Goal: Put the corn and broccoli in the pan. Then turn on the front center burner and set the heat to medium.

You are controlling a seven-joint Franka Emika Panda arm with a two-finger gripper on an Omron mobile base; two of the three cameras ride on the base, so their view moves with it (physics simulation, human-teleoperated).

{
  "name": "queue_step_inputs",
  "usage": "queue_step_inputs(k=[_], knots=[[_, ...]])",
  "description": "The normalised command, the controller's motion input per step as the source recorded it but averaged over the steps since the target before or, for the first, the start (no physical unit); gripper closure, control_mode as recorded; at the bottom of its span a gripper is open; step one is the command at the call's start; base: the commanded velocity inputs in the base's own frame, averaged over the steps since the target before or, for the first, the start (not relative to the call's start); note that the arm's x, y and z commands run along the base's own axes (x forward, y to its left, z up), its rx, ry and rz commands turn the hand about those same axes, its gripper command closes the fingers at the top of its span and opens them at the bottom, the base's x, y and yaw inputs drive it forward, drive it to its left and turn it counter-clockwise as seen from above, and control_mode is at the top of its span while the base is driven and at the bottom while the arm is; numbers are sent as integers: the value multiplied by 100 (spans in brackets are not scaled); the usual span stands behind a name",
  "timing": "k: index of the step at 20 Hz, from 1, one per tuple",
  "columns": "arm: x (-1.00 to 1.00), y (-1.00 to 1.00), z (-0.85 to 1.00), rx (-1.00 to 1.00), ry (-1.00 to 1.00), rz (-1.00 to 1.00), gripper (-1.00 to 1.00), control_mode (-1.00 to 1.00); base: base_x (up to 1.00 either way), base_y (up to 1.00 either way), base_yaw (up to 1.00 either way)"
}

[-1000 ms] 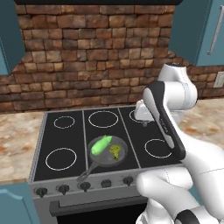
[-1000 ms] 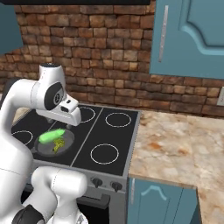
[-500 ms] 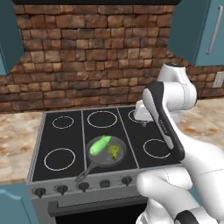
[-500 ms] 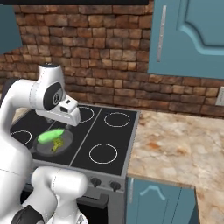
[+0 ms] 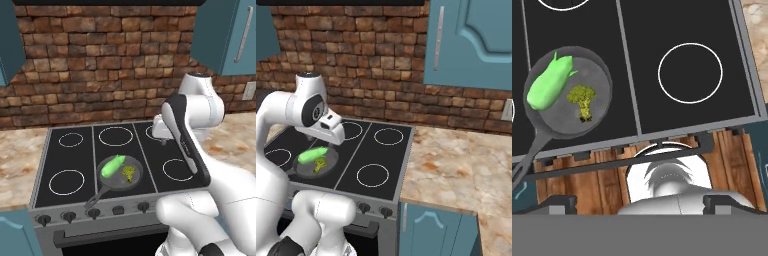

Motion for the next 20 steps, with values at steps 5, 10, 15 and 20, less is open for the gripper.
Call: queue_step_inputs(k=[5,10,15,20], knots=[[-42,69,3,-6,-30,-5,-100,-100,0,0,0],[-72,39,4,0,-62,0,-100,-100,0,0,0],[-49,44,0,0,-68,0,-100,-100,0,0,0],[-35,44,-3,-5,-40,0,-100,-100,0,0,0]])
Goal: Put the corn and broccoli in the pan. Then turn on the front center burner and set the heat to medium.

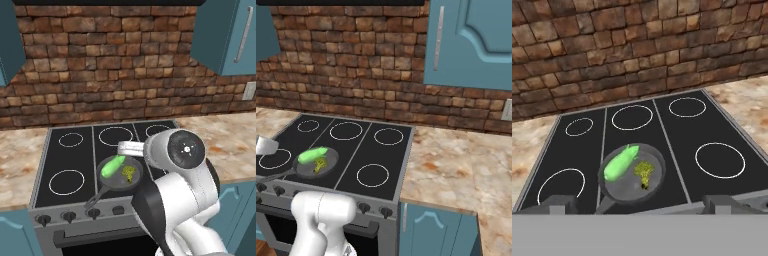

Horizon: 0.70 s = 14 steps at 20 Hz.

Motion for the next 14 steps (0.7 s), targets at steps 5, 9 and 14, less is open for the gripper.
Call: queue_step_inputs(k=[5,9,14], knots=[[-14,36,-72,-3,-36,-6,-100,-100,0,0,0],[0,25,-100,0,-38,-7,-100,-100,0,0,0],[13,36,-100,0,-36,-2,-100,-100,0,0,0]])
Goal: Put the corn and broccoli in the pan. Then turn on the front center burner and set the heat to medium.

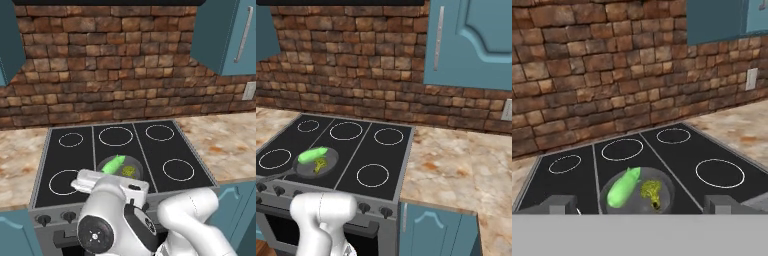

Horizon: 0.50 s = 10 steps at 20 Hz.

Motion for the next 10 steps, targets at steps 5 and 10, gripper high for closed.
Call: queue_step_inputs(k=[5,10], knots=[[7,51,-95,0,-29,0,-100,-100,0,0,0],[-18,43,-41,-1,-21,1,-100,-100,0,0,0]])
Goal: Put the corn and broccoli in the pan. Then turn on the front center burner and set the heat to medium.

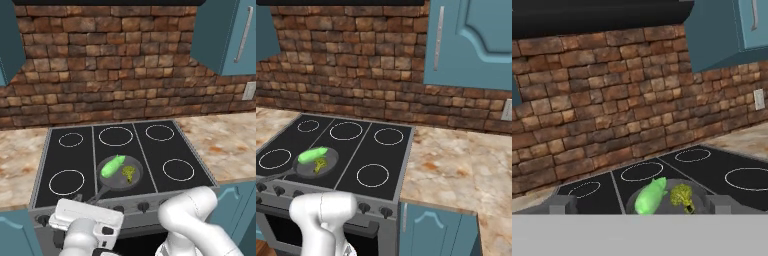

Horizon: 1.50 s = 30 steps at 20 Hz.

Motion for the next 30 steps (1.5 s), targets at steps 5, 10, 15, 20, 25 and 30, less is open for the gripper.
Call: queue_step_inputs(k=[5,10,15,20,25,30], knots=[[-11,0,-37,-6,-9,4,-100,-100,0,0,0],[0,-6,-61,-6,-1,5,-100,-100,0,0,0],[0,-20,-50,-3,2,3,-100,-100,0,0,0],[0,-28,-16,-3,13,18,-100,-100,0,0,0],[25,-44,0,0,10,22,-100,-100,0,0,0],[21,-23,-3,0,1,14,-100,-100,0,0,0]])
